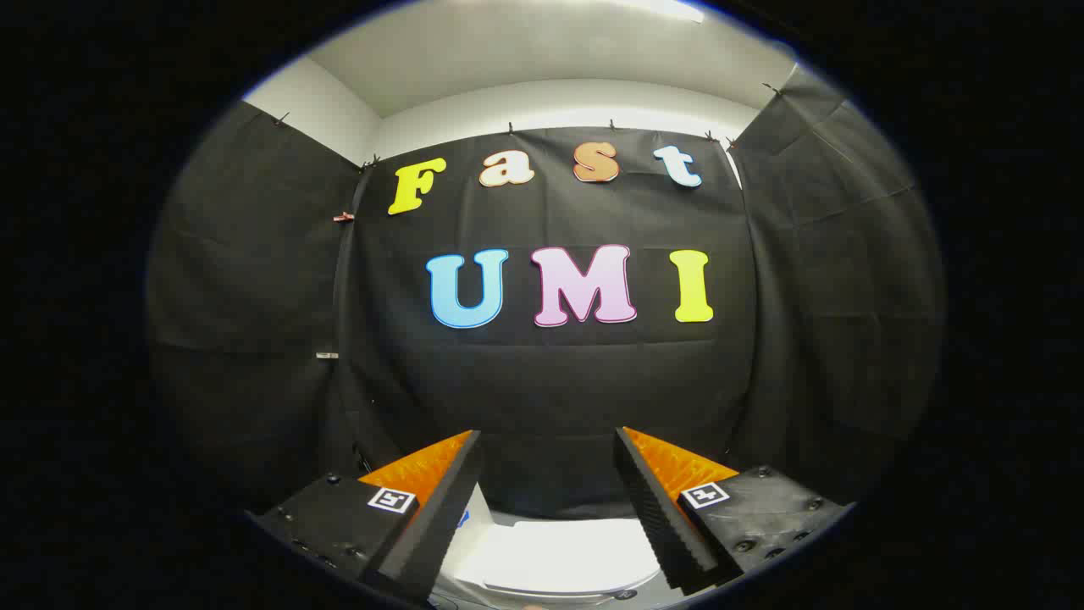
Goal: Open the toilet lid.
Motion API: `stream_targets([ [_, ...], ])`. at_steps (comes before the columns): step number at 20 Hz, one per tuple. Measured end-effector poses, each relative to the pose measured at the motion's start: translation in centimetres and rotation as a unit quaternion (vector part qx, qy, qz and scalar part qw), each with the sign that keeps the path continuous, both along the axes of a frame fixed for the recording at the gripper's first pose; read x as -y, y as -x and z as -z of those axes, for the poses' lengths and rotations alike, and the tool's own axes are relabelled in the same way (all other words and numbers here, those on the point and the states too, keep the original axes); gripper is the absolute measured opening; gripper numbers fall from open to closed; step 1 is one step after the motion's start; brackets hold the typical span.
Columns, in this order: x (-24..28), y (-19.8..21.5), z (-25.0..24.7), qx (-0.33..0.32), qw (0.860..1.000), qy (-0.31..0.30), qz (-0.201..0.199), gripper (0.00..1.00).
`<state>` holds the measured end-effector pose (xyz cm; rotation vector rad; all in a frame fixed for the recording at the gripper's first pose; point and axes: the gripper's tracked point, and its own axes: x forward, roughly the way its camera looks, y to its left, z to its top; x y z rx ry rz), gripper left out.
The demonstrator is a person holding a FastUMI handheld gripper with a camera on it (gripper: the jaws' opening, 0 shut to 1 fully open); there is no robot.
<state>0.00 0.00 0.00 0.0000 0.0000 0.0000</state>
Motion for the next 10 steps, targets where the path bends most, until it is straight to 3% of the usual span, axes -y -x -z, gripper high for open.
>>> stream_targets([
  [10, -0.06, 0.45, 0.65, 0.0, 0.999, 0.028, 0.015, 0.98],
])
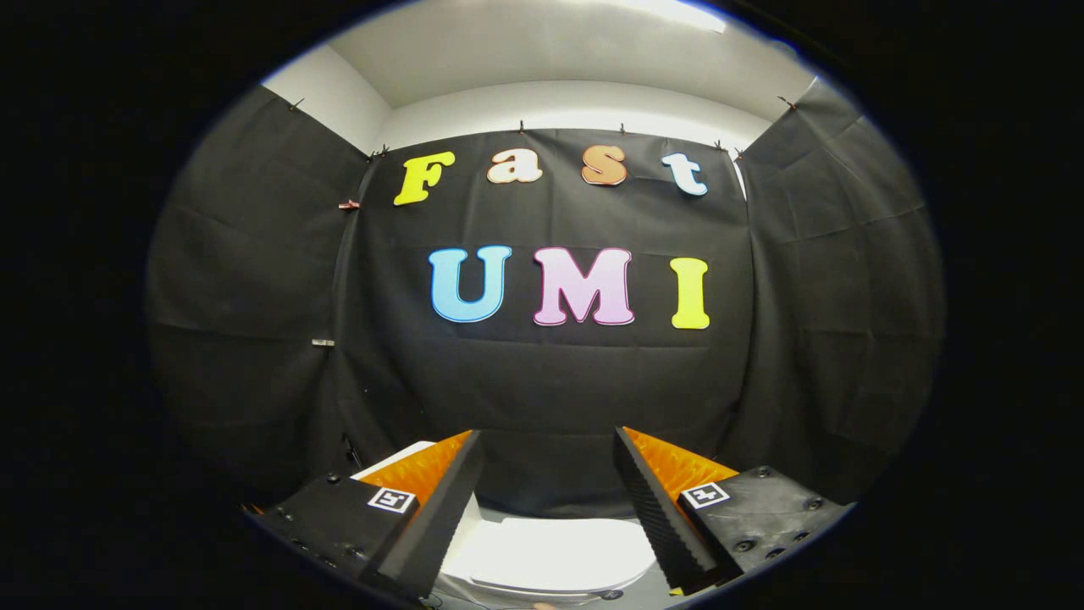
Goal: Open the toilet lid.
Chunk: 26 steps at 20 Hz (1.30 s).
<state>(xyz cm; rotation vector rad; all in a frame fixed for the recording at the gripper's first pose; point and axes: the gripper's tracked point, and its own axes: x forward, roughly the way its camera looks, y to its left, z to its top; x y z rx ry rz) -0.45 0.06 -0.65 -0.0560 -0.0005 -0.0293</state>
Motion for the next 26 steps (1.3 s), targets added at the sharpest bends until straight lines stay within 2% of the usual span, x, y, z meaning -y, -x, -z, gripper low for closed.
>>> stream_targets([
  [15, 1.2, 0.1, 0.8, 0.002, 1.0, -0.002, 0.019, 0.98],
  [20, 2.5, -0.2, 2.2, -0.011, 0.999, -0.014, 0.029, 0.98],
  [26, 5.4, -0.9, 5.6, -0.031, 0.997, -0.041, 0.062, 0.98],
])
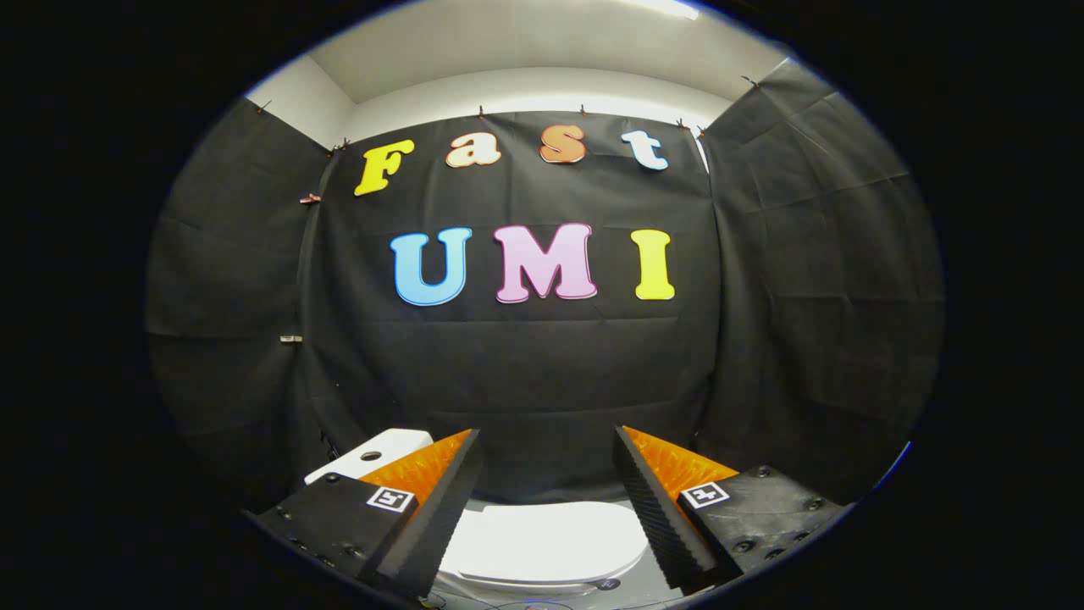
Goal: Open the toilet lid.
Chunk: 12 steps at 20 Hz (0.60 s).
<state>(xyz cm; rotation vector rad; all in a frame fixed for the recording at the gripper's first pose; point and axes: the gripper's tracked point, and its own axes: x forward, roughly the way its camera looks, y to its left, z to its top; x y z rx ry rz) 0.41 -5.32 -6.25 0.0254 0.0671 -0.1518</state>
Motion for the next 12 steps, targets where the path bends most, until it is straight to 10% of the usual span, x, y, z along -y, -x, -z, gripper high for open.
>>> stream_targets([
  [12, 9.4, -1.4, 13.8, -0.067, 0.982, -0.171, 0.052, 0.92],
])
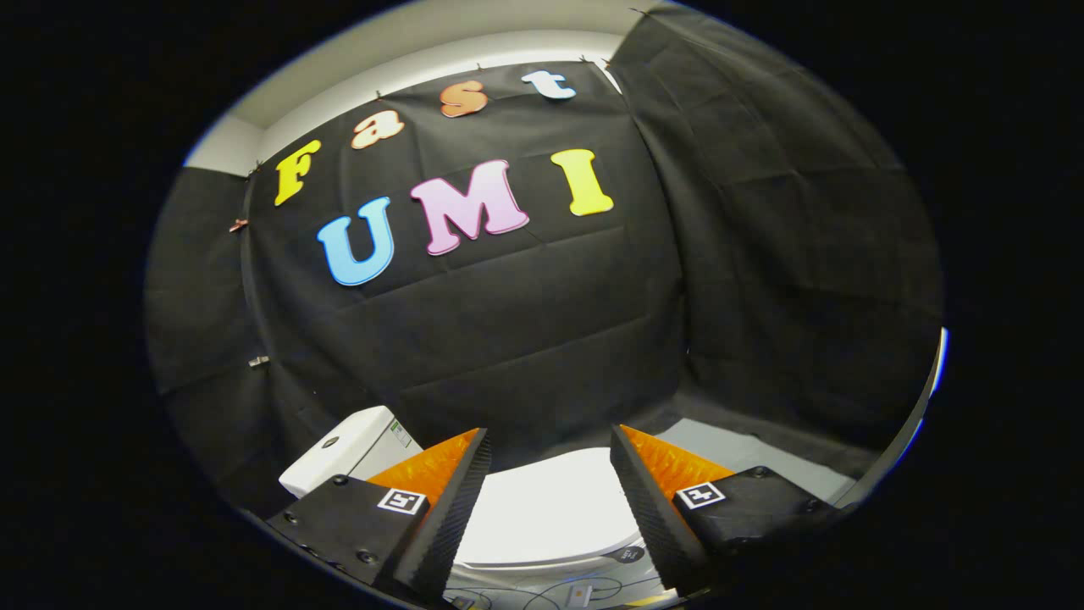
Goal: Open the toilet lid.
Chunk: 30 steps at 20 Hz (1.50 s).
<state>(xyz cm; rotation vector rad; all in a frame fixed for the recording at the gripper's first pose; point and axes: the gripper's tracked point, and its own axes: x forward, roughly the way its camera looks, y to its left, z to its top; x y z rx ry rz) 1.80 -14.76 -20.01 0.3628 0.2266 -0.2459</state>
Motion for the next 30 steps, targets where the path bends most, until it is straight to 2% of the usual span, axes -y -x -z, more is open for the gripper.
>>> stream_targets([
  [5, 3.9, -0.2, 7.4, -0.024, 0.993, -0.112, 0.026, 0.92],
  [10, 5.8, 0.3, 13.9, -0.049, 0.982, -0.177, 0.04, 0.92],
  [19, 6.7, 2.3, 24.6, -0.092, 0.948, -0.298, 0.073, 0.92],
  [23, 7.0, 3.2, 28.1, -0.09, 0.931, -0.344, 0.078, 0.92],
  [25, 6.7, 3.2, 29.9, -0.091, 0.922, -0.367, 0.086, 0.72],
  [30, 6.2, 3.9, 33.0, -0.111, 0.907, -0.396, 0.088, 0.72],
])
